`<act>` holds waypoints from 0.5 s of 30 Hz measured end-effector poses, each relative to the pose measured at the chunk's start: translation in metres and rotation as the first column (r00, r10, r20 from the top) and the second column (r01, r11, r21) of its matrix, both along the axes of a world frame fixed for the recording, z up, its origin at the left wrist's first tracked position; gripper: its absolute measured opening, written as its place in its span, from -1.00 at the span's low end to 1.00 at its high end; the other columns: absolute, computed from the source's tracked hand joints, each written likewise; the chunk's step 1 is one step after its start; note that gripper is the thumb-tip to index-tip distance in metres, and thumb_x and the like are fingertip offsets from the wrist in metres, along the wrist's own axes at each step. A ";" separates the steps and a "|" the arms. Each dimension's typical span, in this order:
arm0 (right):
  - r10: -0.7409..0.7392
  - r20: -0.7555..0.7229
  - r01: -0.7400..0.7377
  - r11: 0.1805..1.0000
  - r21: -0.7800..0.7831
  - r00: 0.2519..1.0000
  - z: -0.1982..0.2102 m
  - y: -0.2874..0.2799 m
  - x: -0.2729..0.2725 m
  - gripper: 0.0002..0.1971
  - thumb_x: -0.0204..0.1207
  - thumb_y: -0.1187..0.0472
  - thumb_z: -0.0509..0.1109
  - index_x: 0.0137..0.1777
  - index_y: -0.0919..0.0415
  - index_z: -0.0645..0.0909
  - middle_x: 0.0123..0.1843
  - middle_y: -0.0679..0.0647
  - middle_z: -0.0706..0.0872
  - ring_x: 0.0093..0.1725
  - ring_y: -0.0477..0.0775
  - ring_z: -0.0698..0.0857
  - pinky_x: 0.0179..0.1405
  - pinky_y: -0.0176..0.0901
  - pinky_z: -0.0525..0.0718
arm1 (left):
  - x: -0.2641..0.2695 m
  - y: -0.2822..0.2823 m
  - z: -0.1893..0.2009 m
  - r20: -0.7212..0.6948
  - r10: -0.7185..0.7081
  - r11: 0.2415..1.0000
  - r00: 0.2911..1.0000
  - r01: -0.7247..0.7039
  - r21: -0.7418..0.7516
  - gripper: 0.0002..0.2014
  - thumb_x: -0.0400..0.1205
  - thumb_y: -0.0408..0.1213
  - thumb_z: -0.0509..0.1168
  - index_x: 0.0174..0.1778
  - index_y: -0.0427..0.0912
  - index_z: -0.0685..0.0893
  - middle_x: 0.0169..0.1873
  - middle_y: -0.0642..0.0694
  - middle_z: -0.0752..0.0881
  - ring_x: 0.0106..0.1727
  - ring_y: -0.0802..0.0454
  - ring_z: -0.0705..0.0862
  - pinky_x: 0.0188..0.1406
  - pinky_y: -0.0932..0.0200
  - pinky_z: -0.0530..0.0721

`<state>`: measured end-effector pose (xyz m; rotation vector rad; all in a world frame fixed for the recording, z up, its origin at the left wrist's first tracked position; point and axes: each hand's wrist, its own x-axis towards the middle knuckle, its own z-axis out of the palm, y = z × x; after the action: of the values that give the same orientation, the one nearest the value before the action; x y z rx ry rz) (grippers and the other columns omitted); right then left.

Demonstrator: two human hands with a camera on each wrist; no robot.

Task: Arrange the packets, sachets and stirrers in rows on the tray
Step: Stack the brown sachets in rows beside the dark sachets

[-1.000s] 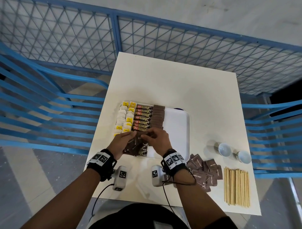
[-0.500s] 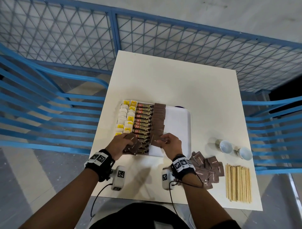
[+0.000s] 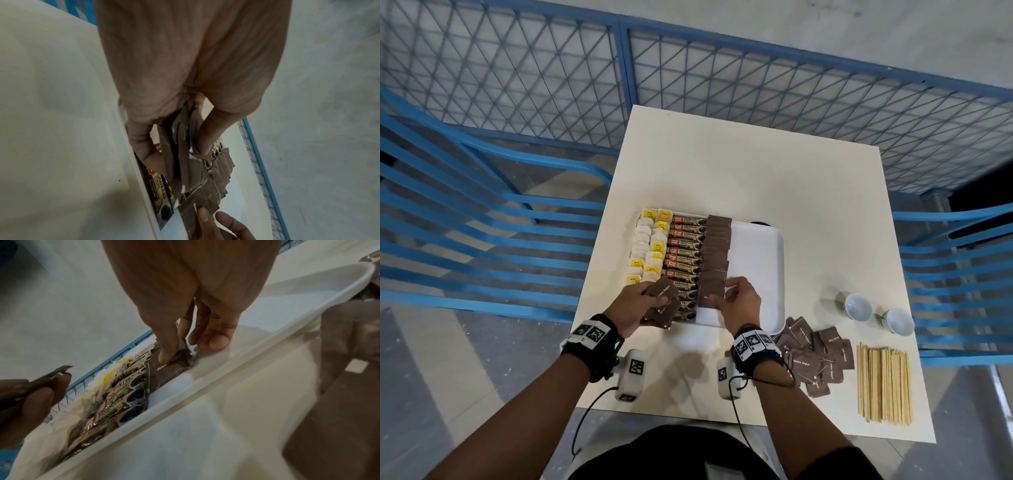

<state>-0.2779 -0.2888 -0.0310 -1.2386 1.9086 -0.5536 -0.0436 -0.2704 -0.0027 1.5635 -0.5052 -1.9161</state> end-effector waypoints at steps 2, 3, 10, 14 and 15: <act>-0.016 0.002 0.016 1.000 0.010 1.000 -0.001 0.002 -0.001 -0.56 0.27 0.10 0.74 0.04 0.03 0.59 -0.18 0.04 0.70 -0.17 0.02 0.68 -0.09 -0.18 0.66 | 0.000 0.001 0.000 0.006 0.003 1.000 1.000 -0.003 0.001 -0.69 0.64 -0.58 0.36 0.31 -0.41 0.66 0.14 -0.33 0.77 0.11 -0.28 0.78 -0.11 -0.16 0.81; -0.023 0.002 0.023 1.000 0.015 1.000 -0.001 0.004 -0.002 -0.55 0.26 0.07 0.75 0.04 0.03 0.59 -0.19 0.05 0.71 -0.17 0.02 0.69 -0.08 -0.17 0.66 | -0.001 0.001 0.000 0.007 0.005 1.000 1.000 -0.005 0.001 -0.70 0.64 -0.58 0.36 0.31 -0.41 0.66 0.13 -0.33 0.77 0.10 -0.28 0.78 -0.11 -0.16 0.81; -0.004 -0.024 0.006 0.998 0.069 1.000 -0.002 0.009 -0.003 -0.64 0.33 0.13 0.71 -0.01 0.05 0.60 -0.24 0.00 0.74 -0.19 -0.03 0.70 -0.18 -0.34 0.59 | -0.002 0.001 0.000 0.013 -0.008 1.000 1.000 0.008 0.000 -0.69 0.65 -0.57 0.37 0.32 -0.40 0.66 0.20 -0.38 0.76 0.10 -0.28 0.80 -0.09 -0.17 0.81; -0.010 -0.014 0.012 0.997 0.077 1.000 -0.003 0.007 -0.003 -0.68 0.34 0.17 0.69 -0.01 0.05 0.62 -0.26 0.00 0.75 -0.17 -0.01 0.72 -0.06 -0.21 0.67 | -0.003 0.001 0.000 0.006 -0.008 1.000 1.000 0.008 -0.005 -0.69 0.65 -0.56 0.36 0.33 -0.38 0.66 0.21 -0.37 0.77 0.10 -0.27 0.80 -0.09 -0.18 0.81; -0.011 -0.011 0.012 0.997 0.077 1.000 -0.003 0.007 -0.003 -0.68 0.34 0.18 0.69 -0.01 0.04 0.62 -0.26 0.00 0.75 -0.18 0.00 0.72 -0.05 -0.19 0.68 | -0.004 0.001 0.001 0.005 -0.011 1.000 1.000 0.011 -0.008 -0.69 0.65 -0.56 0.36 0.33 -0.38 0.66 0.21 -0.37 0.77 0.09 -0.26 0.80 -0.09 -0.18 0.81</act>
<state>-0.2810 -0.2816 -0.0336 -1.1836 1.9290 -0.4757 -0.0472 -0.2697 -0.0021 1.5635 -0.5238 -1.9161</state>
